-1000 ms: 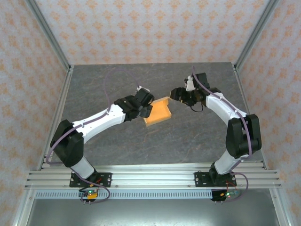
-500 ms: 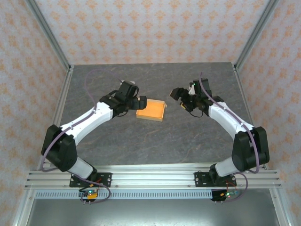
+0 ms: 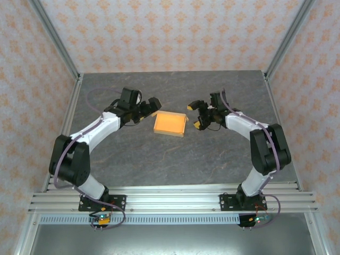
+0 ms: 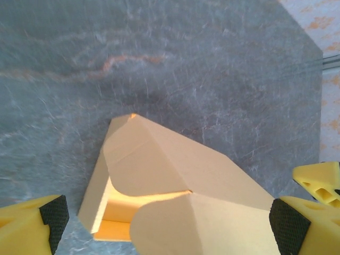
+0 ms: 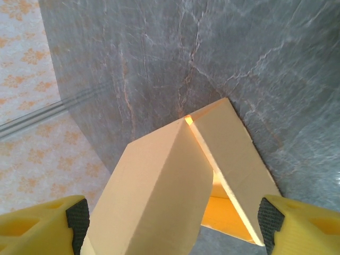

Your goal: Fold the paper box

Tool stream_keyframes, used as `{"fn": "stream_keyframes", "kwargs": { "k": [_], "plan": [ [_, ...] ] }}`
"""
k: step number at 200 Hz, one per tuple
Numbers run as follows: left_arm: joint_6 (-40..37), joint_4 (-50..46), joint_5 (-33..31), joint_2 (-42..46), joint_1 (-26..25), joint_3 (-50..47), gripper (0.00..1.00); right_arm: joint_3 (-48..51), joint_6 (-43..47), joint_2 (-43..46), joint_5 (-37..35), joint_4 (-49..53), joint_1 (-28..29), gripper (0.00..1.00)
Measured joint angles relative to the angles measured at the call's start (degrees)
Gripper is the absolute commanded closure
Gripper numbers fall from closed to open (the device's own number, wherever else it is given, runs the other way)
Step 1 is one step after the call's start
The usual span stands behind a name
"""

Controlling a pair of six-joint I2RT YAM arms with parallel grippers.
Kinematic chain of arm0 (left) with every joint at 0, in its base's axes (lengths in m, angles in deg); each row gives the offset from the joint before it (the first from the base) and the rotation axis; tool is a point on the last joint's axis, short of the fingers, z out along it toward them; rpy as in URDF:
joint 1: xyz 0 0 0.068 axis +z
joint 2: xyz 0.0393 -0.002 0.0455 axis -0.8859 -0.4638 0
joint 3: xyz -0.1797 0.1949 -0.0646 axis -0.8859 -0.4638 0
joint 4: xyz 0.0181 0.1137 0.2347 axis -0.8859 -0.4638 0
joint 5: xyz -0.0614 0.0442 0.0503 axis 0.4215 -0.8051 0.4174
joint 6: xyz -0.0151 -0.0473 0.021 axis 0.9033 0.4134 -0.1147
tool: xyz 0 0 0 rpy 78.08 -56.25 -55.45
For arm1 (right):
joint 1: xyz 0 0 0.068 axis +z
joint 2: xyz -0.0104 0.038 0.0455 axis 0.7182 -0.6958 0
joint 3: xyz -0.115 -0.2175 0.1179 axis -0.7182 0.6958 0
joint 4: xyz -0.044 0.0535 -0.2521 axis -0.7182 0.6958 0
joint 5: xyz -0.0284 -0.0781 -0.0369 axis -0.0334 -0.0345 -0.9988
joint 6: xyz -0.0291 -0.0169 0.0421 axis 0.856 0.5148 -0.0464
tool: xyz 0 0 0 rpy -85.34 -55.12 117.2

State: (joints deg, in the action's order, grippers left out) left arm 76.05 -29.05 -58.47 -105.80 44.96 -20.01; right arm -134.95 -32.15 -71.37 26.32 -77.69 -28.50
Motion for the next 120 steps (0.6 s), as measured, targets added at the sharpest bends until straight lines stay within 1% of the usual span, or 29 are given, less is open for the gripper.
{"fn": "stream_keyframes", "kwargs": {
  "k": [16, 38, 64, 84, 100, 120],
  "plan": [
    [2.8, 1.33, 2.01, -3.23, -0.11, 0.02, 0.0, 0.0, -2.8, -1.51, 0.85, -2.12, 0.61, 0.19],
    [6.03, 2.86, 4.44, -5.99, -0.11, 0.28, 0.04, 0.0, -5.7, -2.71, 1.38, -4.0, 1.2, 0.26],
    [8.39, 3.89, 6.12, -6.82, -0.11, 1.14, 0.1, -0.15, -7.58, -2.99, 2.12, -5.6, 1.49, 0.34],
    [8.55, 4.26, 6.86, -6.86, -0.11, 1.81, 0.14, -0.7, -8.17, -3.23, 2.4, -6.47, 1.57, 0.35],
    [8.33, 4.22, 6.88, -6.93, -0.11, 2.43, 0.13, -1.03, -8.33, -3.32, 2.36, -6.6, 1.73, 0.35],
    [5.84, 2.69, 6.51, -7.1, -0.11, 4.17, 0.07, -1.9, -8.28, -3.56, 2.36, -6.58, 1.95, 0.35]
  ]
}}
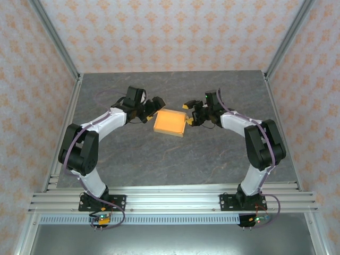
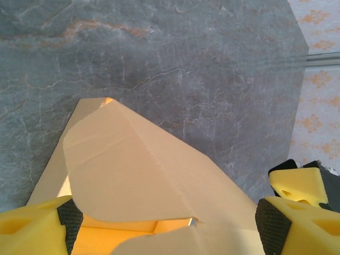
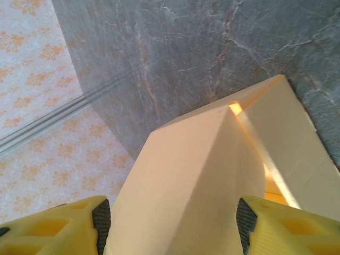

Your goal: Fold the paper box

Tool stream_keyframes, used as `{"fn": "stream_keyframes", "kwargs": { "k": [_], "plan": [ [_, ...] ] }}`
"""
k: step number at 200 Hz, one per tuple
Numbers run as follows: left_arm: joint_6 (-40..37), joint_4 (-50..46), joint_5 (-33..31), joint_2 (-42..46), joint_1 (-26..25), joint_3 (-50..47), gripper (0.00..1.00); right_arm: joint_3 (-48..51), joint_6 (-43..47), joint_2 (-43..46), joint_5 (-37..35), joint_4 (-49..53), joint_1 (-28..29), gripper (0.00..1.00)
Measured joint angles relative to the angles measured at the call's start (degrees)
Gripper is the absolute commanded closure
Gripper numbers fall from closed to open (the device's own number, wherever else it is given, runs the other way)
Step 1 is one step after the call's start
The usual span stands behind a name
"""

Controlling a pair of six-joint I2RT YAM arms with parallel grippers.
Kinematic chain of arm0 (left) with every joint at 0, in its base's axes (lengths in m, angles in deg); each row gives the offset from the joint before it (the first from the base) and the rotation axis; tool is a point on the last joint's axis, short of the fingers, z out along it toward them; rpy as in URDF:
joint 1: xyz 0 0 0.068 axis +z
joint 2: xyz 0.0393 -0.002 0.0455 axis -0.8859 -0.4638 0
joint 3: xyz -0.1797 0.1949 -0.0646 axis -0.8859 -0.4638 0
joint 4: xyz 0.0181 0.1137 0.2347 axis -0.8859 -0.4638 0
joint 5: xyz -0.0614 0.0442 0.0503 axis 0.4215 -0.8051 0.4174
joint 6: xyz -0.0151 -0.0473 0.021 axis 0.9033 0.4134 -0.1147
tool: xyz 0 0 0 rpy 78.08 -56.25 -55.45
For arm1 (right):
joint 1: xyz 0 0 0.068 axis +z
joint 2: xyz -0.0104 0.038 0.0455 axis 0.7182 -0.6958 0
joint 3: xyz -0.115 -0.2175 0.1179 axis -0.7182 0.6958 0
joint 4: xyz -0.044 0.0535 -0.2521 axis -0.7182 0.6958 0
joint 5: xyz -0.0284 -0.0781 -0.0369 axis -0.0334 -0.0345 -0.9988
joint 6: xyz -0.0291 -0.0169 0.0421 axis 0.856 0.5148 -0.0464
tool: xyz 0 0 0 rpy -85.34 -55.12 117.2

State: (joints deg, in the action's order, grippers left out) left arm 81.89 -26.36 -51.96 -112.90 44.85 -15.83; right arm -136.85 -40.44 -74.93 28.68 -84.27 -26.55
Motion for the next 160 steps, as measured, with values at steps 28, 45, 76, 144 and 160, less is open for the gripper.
{"fn": "stream_keyframes", "kwargs": {
  "k": [28, 45, 76, 144, 160],
  "plan": [
    [-5.7, -2.95, -3.28, 0.0, 0.0, 2.43, 0.05, -0.83, 0.2, -0.37, 0.0, 0.07, 0.11, 0.35],
    [-8.7, -4.39, -5.46, 0.0, 0.0, 2.78, 0.05, -1.36, 0.48, -0.63, 0.02, 0.5, 0.11, 0.36],
    [-11.23, -5.35, -6.82, -0.15, 0.0, 3.78, 0.05, -1.79, 0.87, -0.94, 0.0, 0.92, 0.11, 0.36],
    [-9.07, -0.92, -4.22, -4.83, -0.11, 4.68, 0.12, -2.01, 0.87, -1.16, -0.02, 1.11, 0.28, 0.37],
    [-8.39, 0.04, -3.76, -5.77, -0.5, 4.68, 0.16, -2.01, 0.85, -1.18, -0.04, 1.09, 0.5, 0.39]
  ]
}}
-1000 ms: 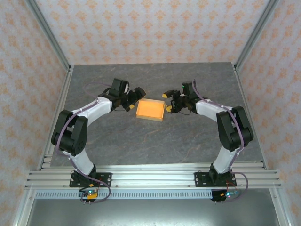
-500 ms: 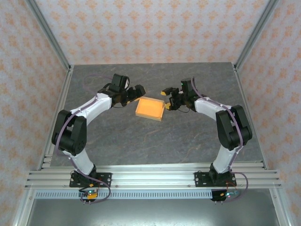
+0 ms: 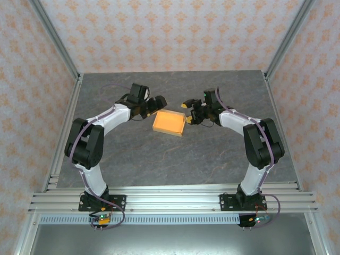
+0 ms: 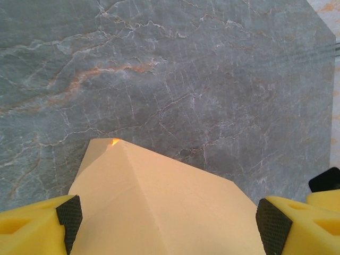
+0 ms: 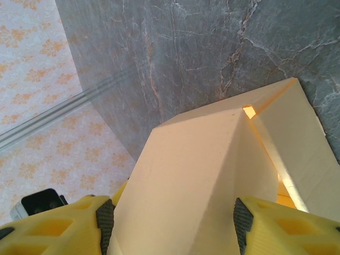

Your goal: Fold the paper box

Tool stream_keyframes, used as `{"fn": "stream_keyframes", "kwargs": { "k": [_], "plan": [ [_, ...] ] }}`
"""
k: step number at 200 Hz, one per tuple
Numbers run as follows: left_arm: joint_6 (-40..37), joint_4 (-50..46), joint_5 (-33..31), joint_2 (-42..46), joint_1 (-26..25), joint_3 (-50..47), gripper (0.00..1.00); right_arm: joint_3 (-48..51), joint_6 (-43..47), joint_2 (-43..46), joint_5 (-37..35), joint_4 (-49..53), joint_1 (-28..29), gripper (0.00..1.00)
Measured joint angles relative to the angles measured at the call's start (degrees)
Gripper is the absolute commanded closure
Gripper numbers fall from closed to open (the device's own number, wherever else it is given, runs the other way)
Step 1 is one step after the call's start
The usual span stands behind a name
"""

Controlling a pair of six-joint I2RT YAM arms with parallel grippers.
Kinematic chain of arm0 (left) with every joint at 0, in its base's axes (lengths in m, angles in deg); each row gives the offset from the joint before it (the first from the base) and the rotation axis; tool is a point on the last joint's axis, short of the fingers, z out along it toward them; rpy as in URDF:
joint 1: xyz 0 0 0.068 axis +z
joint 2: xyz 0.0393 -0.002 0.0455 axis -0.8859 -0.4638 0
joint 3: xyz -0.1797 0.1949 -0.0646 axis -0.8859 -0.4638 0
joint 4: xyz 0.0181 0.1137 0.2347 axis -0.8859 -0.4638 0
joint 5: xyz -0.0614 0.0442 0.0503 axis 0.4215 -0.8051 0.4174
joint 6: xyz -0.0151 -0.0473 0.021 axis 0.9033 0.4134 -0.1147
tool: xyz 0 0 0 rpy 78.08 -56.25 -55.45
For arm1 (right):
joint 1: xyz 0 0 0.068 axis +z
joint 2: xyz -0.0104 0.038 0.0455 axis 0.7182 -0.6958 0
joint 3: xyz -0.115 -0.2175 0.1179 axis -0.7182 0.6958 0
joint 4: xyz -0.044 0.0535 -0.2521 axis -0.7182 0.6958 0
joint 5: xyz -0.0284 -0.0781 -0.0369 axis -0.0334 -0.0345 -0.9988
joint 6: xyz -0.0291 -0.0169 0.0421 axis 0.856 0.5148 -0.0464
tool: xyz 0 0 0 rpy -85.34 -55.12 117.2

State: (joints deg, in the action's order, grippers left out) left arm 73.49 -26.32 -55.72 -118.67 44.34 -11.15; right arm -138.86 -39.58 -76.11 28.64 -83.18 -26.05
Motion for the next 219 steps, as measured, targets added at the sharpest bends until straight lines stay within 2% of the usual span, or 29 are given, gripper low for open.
{"fn": "stream_keyframes", "kwargs": {
  "k": [77, 130, 149, 185, 219],
  "plan": [
    [4.96, 2.95, 1.79, -0.66, -1.62, 0.0, 0.33, -0.07, -0.02, -0.94, -0.04, 0.0, 0.26, 0.43],
    [4.85, 4.5, 2.25, -0.66, -2.62, -1.6, 0.47, -0.07, 1.18, -1.16, -0.72, 1.29, 0.26, 0.45],
    [3.89, 4.5, 2.38, -0.66, -2.69, -3.63, 0.48, -0.44, 4.09, -1.16, -1.95, 4.92, 0.31, 0.43],
    [0.76, 4.39, 2.29, -0.22, -2.99, -6.93, 0.48, -6.23, 13.62, -1.18, -4.87, 16.81, 0.63, 0.33],
    [-1.79, 2.97, 1.88, 0.94, -3.28, -8.44, 0.47, -8.92, 19.87, -0.68, -6.36, 21.59, 0.63, 0.3]
  ]
}}
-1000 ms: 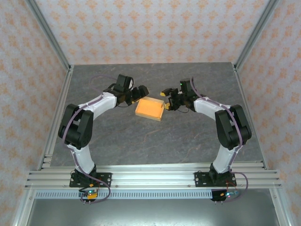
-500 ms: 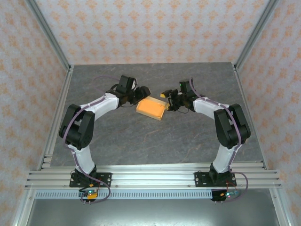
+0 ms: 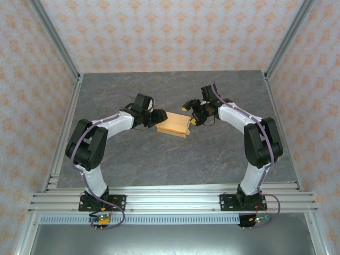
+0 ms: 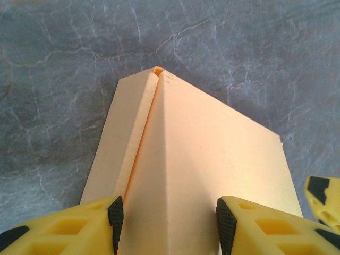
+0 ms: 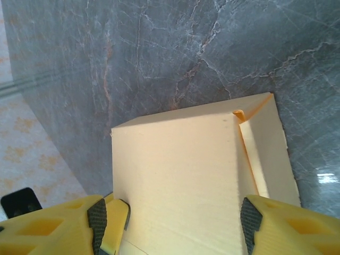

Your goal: Fold the paper box

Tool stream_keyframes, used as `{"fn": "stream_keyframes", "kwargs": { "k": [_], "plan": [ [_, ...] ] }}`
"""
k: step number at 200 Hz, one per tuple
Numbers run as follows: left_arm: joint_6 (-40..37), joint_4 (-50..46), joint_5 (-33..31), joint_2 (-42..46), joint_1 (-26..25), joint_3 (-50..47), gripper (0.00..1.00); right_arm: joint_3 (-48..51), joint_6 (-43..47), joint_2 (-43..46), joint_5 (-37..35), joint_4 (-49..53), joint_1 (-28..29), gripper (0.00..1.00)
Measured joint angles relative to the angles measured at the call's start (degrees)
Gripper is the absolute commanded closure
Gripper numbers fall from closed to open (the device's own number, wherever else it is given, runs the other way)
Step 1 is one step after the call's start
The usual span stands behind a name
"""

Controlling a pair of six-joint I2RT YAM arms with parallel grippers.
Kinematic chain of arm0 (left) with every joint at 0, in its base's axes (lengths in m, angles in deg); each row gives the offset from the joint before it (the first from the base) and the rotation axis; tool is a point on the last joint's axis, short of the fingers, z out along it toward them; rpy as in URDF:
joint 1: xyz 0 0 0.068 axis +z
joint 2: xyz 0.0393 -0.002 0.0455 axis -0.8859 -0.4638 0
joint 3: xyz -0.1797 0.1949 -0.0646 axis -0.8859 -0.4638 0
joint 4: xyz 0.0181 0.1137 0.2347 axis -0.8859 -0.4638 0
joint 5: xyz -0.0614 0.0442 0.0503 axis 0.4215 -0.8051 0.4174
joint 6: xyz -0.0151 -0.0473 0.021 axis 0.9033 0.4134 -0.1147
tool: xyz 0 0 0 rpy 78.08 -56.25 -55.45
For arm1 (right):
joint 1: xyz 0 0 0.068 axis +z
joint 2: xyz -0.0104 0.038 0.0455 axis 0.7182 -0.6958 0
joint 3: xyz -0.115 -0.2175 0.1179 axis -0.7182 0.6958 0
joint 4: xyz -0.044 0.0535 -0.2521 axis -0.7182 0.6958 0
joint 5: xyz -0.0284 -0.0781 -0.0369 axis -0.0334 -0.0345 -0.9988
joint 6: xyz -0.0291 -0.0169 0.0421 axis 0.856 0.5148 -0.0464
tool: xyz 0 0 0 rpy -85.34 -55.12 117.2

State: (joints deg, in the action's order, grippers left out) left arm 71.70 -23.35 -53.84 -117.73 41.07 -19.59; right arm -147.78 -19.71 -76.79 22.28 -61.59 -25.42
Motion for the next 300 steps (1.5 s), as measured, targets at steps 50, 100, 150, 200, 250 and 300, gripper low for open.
{"fn": "stream_keyframes", "kwargs": {
  "k": [50, 100, 150, 200, 250, 300],
  "plan": [
    [-1.14, -0.22, -0.44, 1.84, -0.09, -2.45, 0.43, 0.02, 6.21, 3.34, -2.49, 6.32, 0.0, 0.3],
    [-2.75, -0.81, -1.07, 1.97, -0.09, -3.72, 0.4, 3.1, 12.22, 8.74, -4.92, 7.54, 0.42, 0.31],
    [-3.04, -1.05, -1.29, 4.87, -0.09, -7.69, 0.39, 7.43, 17.14, 6.12, -6.54, 6.56, 4.11, 0.31],
    [-3.96, -2.27, -1.64, 6.56, -0.09, -10.1, 0.35, 6.08, 21.68, -0.96, -8.24, 5.42, 4.48, 0.36],
    [-5.81, -4.55, -2.89, 10.4, -0.09, -11.61, 0.39, 5.44, 23.04, -2.08, -8.87, 2.4, 4.48, 0.36],
    [-6.51, -4.52, -3.28, 10.05, 0.0, -13.53, 0.51, 7.19, 22.99, -0.35, -8.52, -0.09, 4.42, 0.36]
  ]
}}
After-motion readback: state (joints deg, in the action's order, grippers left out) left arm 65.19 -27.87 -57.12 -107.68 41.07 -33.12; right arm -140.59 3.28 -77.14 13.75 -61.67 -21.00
